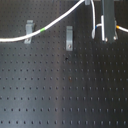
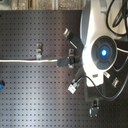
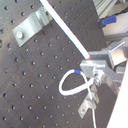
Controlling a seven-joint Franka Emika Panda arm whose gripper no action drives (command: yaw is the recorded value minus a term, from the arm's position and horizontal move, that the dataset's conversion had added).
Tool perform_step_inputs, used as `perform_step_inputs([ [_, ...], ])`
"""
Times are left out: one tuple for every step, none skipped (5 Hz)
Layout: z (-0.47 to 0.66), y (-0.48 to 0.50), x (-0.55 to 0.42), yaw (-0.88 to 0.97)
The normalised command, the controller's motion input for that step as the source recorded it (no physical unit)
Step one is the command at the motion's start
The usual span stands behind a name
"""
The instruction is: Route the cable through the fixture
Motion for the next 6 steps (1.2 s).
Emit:
perform_step_inputs([
  [0.17, -0.148, 0.018, -0.07],
  [0.27, -0.207, -0.085, -0.32],
  [0.12, -0.278, -0.106, -0.49],
  [0.07, -0.289, -0.311, -0.28],
  [0.04, -0.219, -0.466, 0.0],
  [0.07, -0.192, -0.473, 0.0],
])
